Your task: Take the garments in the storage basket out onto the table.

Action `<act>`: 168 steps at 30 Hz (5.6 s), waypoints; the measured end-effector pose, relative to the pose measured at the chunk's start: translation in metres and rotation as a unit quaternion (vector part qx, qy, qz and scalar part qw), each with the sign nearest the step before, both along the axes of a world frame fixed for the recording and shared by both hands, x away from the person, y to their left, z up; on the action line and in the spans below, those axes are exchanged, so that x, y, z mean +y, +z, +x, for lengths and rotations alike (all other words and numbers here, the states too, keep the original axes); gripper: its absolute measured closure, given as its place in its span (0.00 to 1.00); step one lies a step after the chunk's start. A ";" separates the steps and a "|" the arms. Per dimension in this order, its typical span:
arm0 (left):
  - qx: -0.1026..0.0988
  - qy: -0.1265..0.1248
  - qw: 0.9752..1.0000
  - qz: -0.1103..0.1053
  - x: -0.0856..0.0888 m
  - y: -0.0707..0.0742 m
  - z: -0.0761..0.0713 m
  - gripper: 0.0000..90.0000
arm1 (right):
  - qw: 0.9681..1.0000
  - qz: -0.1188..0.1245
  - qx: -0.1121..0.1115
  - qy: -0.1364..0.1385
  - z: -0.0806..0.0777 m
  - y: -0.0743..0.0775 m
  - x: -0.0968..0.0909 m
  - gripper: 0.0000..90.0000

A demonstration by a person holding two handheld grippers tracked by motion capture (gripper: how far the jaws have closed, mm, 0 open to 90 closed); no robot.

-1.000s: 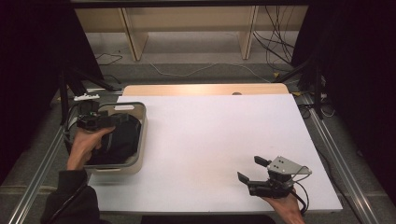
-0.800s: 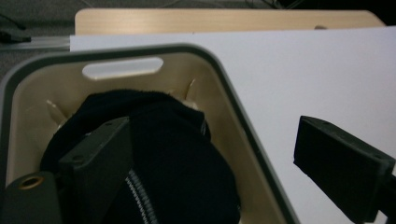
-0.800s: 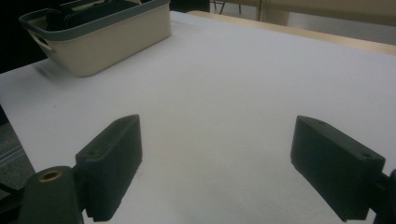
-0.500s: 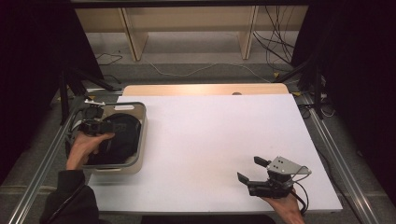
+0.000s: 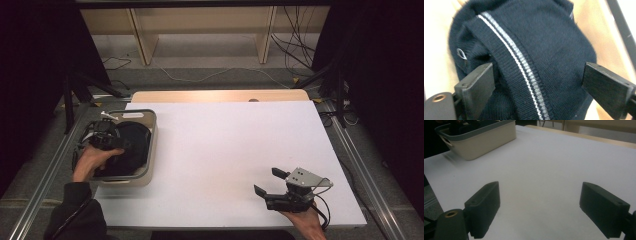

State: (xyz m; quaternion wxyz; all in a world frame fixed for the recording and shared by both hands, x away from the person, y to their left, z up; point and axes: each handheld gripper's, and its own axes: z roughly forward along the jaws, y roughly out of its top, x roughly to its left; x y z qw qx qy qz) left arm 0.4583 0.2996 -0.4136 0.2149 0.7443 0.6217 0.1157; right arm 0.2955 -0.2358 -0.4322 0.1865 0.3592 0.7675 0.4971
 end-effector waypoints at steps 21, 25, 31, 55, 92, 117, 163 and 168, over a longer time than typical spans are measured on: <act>0.085 -0.028 0.996 0.031 -0.006 -0.034 0.011 0.00 | 1.000 0.003 0.001 0.005 0.001 -0.001 0.001 0.19; 0.089 -0.027 0.994 0.053 -0.010 -0.035 0.012 0.00 | 1.000 -0.002 0.002 0.005 0.001 -0.002 0.001 0.19; 0.081 -0.025 0.994 0.065 -0.009 -0.034 0.013 0.18 | 1.000 -0.002 0.004 0.007 0.001 -0.002 0.001 0.19; 0.008 -0.053 0.992 -0.116 0.022 -0.002 -0.002 0.71 | 1.000 -0.001 0.004 0.005 0.003 -0.001 -0.001 0.20; -0.137 -0.026 0.933 -0.333 0.047 0.053 -0.023 0.71 | 1.000 -0.001 0.005 0.000 0.002 -0.001 -0.001 0.20; -0.196 -0.053 0.894 -0.400 0.040 0.081 -0.036 0.71 | 1.000 0.001 0.006 -0.001 0.003 -0.001 -0.001 0.20; -0.157 -0.129 0.873 -0.443 -0.053 0.080 -0.030 0.70 | 1.000 -0.001 0.004 0.002 0.003 -0.001 -0.001 0.20; -0.147 -0.143 0.873 -0.443 -0.069 0.078 -0.029 0.70 | 1.000 0.000 0.008 -0.001 0.003 -0.002 -0.001 0.20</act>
